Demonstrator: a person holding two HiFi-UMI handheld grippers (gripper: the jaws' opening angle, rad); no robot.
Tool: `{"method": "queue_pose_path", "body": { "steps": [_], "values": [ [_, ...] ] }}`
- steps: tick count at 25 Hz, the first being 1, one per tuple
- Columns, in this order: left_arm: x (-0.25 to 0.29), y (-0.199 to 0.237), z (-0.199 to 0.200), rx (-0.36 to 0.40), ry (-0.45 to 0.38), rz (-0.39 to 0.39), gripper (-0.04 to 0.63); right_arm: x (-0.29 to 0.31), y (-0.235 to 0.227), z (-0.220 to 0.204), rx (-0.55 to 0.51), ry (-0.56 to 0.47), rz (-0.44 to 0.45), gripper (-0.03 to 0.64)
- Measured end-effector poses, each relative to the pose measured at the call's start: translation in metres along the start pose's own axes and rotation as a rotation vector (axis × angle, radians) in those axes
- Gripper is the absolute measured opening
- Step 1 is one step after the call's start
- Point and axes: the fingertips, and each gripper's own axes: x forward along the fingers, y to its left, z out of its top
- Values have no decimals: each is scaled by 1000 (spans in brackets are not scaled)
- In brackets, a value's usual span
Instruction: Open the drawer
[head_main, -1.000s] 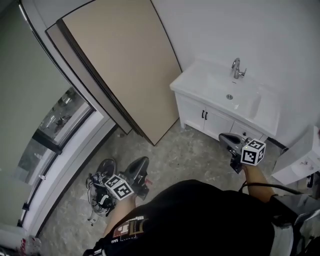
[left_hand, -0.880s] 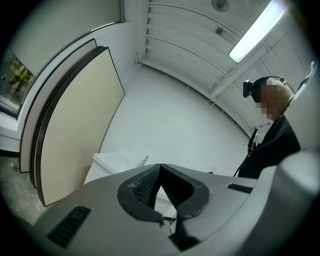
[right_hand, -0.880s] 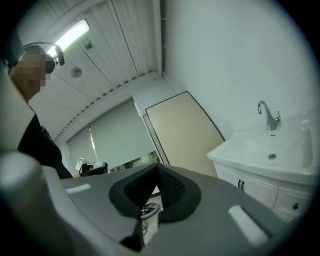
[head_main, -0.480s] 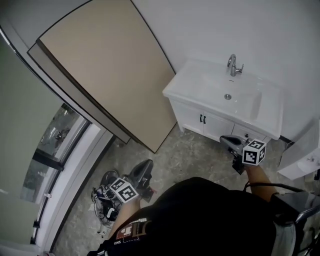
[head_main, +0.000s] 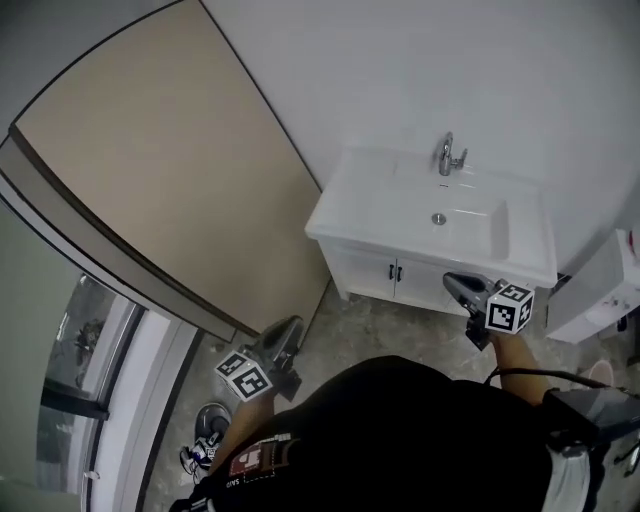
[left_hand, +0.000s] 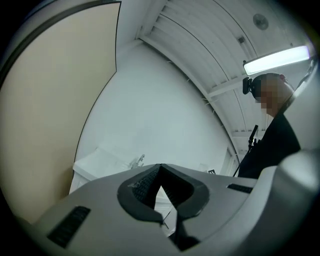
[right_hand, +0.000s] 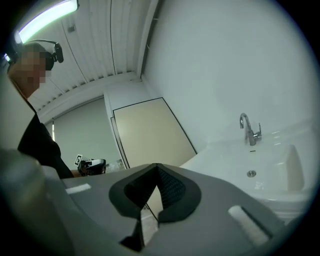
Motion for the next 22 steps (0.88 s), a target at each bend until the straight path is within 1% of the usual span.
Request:
{"method": "queue_pose_path", "body": {
  "steps": [3, 6, 8, 11, 14, 16, 19, 22],
  "values": [
    [11, 50, 33, 13, 20, -66, 0, 50, 6, 28, -25, -39, -31, -3],
    [21, 86, 50, -2, 44, -106, 0, 88, 15, 34, -68, -22, -45, -3],
    [33, 102, 54, -20, 59, -127, 0, 99, 10, 33, -65, -12, -68, -3],
    [51, 118, 55, -38, 68, -162, 0, 100, -9, 31, -45, -4, -120, -3],
    [57, 139, 54, -50, 78, -159, 0, 104, -29, 33, -22, -11, -156, -3],
    [67, 157, 55, -60, 74, -152, 0, 111, -46, 40, -9, -20, -163, -3],
    [96, 166, 65, -59, 81, -110, 0, 128, -77, 50, -2, -23, -132, -3],
    [135, 168, 67, -36, 74, -98, 0, 138, -114, 59, 1, -17, -99, -3]
  ]
}}
